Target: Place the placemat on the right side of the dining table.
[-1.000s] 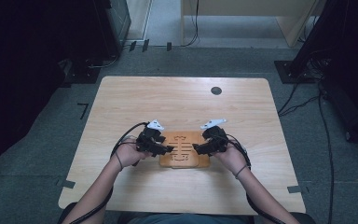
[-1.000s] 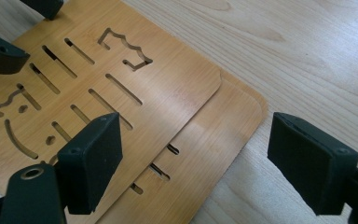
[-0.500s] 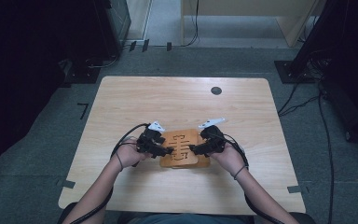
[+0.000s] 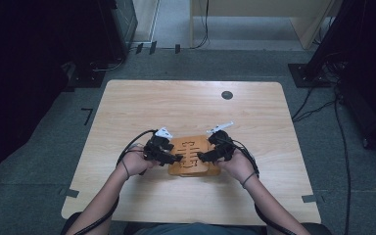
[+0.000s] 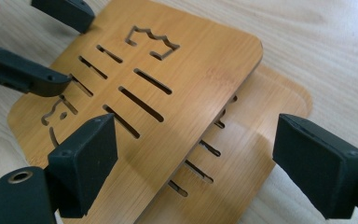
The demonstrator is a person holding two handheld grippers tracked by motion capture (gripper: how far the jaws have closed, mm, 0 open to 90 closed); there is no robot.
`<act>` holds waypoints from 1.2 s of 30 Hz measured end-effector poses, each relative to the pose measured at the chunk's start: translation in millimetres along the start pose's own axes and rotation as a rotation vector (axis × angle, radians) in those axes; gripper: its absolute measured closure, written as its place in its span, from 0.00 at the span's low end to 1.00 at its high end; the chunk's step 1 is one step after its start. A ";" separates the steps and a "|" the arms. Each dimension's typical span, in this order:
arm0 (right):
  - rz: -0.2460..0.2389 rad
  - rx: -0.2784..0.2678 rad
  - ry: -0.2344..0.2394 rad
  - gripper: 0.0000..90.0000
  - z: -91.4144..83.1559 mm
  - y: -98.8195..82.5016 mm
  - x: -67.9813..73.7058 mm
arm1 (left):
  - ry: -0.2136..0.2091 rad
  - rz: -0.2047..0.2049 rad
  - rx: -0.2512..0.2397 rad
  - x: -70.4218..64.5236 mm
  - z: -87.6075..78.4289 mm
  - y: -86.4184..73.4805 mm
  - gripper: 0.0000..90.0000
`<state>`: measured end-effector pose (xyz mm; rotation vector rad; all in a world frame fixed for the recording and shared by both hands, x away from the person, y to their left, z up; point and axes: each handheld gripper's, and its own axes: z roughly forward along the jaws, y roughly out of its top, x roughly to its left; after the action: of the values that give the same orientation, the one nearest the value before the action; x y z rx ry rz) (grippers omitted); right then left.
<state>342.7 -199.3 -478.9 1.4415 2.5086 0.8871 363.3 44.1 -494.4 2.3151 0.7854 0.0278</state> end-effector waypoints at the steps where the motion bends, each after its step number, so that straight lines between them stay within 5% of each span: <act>1: 0.004 0.016 0.001 0.17 0.6 1.0 0.1 | 0.000 0.005 0.000 0.2 0.0 -0.2 0.37; 8: 0.006 0.071 -0.019 0.30 1.5 7.8 5.8 | 0.006 0.014 0.004 -0.8 0.1 -0.2 0.37; 11: 0.061 0.092 -0.018 0.37 1.5 13.0 5.9 | 0.005 0.015 0.004 -0.7 0.0 -0.3 0.37; 14: 0.084 0.098 -0.016 0.37 1.4 14.9 4.9 | 0.005 0.014 0.001 -0.8 0.2 -0.4 0.37; 15: 0.043 0.078 -0.019 0.35 1.0 15.5 4.6 | 0.005 0.016 0.001 -0.8 0.2 -0.4 0.37; 18: 0.020 0.071 -0.033 0.37 -0.1 15.9 4.4 | 0.006 0.015 0.000 -1.2 0.5 -0.3 0.37; 28: 0.154 0.104 0.021 0.45 4.1 17.2 -2.3 | 0.006 0.019 -0.005 -1.8 1.5 0.0 0.36; 36: 0.154 0.111 0.046 0.45 9.5 19.4 0.5 | 0.004 0.023 -0.004 -1.8 1.4 -0.2 0.36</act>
<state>360.6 -187.6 -476.2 1.6868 2.5442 0.8249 362.0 42.4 -495.3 2.3206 0.7599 0.0442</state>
